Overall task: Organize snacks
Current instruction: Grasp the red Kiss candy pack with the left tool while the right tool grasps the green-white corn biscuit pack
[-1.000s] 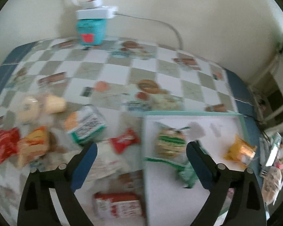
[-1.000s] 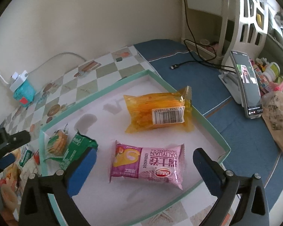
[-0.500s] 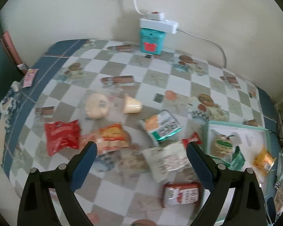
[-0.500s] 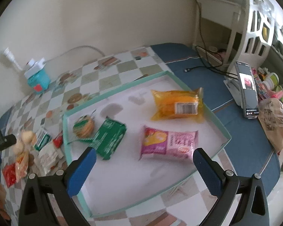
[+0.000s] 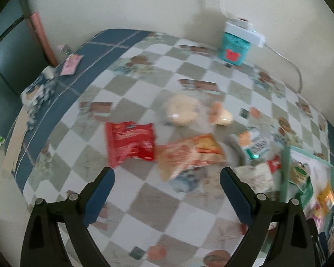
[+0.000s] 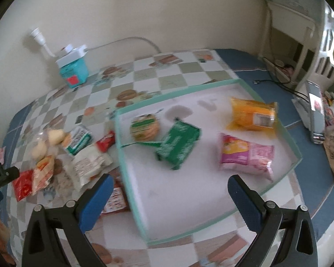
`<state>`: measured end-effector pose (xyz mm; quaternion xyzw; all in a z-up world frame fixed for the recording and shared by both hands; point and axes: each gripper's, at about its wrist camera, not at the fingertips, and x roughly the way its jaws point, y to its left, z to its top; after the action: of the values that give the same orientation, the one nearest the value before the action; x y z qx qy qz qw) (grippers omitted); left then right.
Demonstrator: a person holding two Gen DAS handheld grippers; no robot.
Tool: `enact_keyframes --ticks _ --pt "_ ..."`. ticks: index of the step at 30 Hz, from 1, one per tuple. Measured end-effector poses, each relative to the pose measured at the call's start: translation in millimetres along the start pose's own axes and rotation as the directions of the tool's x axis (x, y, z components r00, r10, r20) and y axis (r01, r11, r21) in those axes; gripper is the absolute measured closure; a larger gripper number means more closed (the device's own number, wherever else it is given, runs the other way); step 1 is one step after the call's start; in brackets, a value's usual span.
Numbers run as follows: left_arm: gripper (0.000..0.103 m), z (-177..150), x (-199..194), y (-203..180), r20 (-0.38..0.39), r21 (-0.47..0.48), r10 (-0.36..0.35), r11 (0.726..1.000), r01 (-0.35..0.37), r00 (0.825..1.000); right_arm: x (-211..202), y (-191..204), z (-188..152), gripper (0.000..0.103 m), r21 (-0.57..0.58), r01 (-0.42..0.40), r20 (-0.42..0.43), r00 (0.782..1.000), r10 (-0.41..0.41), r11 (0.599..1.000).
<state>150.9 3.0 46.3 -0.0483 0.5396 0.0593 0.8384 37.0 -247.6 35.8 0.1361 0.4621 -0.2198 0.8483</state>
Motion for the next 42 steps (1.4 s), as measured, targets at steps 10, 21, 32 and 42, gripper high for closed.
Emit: enact_keyframes --ticks 10,21,32,42 --pt "0.007 8.2 3.8 82.5 0.004 -0.188 0.056 0.981 -0.054 0.998 2.8 50.6 -12.6 0.000 -0.077 -0.103 -0.016 0.995 0.102 0.992" --pt "0.007 12.3 17.1 124.3 -0.011 -0.294 0.035 0.955 -0.037 0.999 10.6 64.4 -14.7 0.000 -0.111 -0.122 -0.018 0.992 0.121 0.986" --pt "0.007 30.3 45.8 120.7 -0.037 -0.291 -0.086 0.954 0.072 0.996 15.6 76.8 5.3 0.000 -0.138 -0.154 -0.038 0.988 0.150 0.978" --pt "0.007 42.6 87.7 104.1 -0.110 -0.249 -0.216 0.951 0.184 0.970 39.4 130.7 56.4 0.000 -0.362 -0.222 -0.144 0.973 0.181 0.906"
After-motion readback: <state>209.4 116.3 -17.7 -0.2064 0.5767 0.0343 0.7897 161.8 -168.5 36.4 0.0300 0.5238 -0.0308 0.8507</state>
